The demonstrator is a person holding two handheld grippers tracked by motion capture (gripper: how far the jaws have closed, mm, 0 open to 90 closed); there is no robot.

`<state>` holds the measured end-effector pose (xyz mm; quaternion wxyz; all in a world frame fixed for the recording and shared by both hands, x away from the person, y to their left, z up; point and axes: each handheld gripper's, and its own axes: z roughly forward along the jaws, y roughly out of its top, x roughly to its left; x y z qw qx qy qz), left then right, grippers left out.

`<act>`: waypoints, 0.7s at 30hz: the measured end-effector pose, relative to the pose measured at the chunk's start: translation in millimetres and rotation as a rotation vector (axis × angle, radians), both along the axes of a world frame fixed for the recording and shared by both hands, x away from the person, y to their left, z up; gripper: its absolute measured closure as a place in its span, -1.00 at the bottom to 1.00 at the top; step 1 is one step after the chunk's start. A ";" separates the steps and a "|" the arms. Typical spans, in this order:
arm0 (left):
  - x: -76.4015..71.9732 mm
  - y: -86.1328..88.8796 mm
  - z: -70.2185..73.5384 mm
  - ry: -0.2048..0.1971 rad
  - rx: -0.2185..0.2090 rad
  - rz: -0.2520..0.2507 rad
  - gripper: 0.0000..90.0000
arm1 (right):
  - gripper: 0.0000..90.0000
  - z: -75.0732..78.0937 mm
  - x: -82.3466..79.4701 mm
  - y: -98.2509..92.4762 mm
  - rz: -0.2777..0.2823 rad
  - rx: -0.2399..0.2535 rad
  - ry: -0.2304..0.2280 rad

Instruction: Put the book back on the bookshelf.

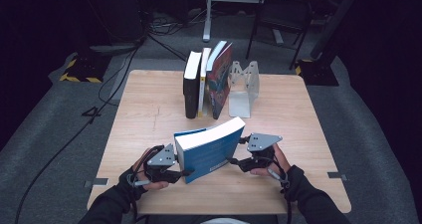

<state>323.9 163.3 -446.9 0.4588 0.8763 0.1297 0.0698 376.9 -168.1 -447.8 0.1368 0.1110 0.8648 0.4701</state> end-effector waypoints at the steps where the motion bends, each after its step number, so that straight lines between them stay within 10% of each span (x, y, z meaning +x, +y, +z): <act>1: -0.3 0.4 -0.8 0.002 0.000 -0.004 0.28 | -0.40 -0.9 2.6 1.2 0.010 -0.002 0.014; 12: -2.3 4.4 -9.8 -0.025 0.058 0.139 -0.01 | -0.07 -6.7 7.8 1.6 0.078 -0.008 0.059; 21: 16.1 0.8 -13.6 -0.009 -0.030 0.245 -0.06 | 0.25 5.3 -15.0 -24.5 0.138 0.005 0.073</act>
